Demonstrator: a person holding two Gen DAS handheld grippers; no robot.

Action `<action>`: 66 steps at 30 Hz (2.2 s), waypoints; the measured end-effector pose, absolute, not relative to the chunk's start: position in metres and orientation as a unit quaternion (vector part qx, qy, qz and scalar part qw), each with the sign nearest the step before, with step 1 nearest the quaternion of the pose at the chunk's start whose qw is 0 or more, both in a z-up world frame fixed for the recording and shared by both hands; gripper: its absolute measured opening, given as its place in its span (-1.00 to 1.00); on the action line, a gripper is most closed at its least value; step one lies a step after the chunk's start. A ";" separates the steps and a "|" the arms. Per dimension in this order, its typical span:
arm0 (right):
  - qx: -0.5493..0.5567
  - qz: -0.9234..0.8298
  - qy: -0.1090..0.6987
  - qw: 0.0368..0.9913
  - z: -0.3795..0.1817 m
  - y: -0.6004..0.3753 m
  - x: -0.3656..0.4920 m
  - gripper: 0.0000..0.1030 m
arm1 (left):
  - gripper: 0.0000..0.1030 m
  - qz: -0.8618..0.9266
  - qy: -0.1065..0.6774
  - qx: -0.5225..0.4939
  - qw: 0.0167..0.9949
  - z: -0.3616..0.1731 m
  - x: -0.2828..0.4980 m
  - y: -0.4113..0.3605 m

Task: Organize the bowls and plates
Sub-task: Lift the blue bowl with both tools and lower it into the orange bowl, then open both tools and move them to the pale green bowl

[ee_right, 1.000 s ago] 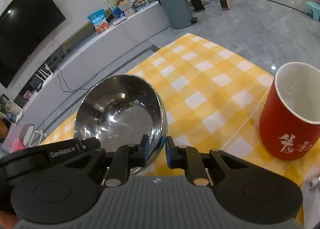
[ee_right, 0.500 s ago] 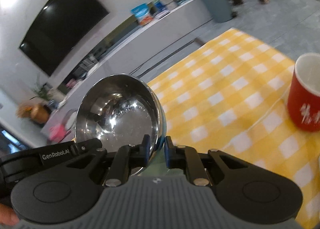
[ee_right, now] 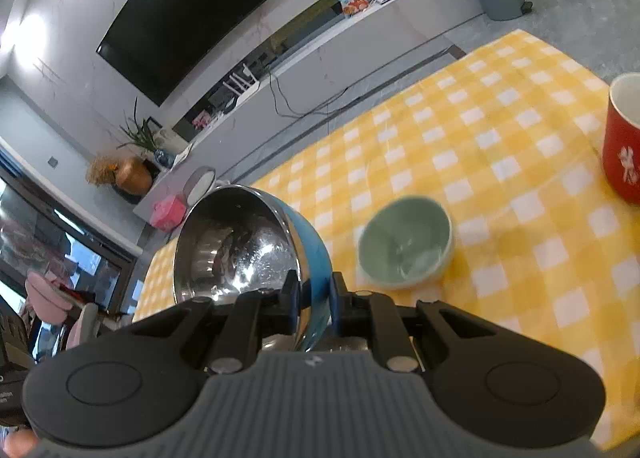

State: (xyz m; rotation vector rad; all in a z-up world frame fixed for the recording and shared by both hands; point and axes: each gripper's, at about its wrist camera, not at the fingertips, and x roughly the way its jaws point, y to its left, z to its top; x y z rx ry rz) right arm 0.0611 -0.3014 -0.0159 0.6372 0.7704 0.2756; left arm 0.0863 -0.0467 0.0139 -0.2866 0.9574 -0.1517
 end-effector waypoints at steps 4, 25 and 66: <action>0.318 0.126 0.383 0.858 -0.027 -0.301 0.045 -0.73 | -0.76 -0.079 0.472 -0.176 0.860 0.002 0.074 -0.036; 0.357 0.077 0.416 0.833 -0.063 -0.312 0.014 -0.73 | -0.69 -0.101 0.524 -0.235 0.812 -0.043 0.060 -0.025; 0.347 0.083 0.375 0.855 -0.055 -0.314 0.009 -0.21 | -0.26 -0.117 0.474 -0.199 0.850 -0.015 0.053 -0.021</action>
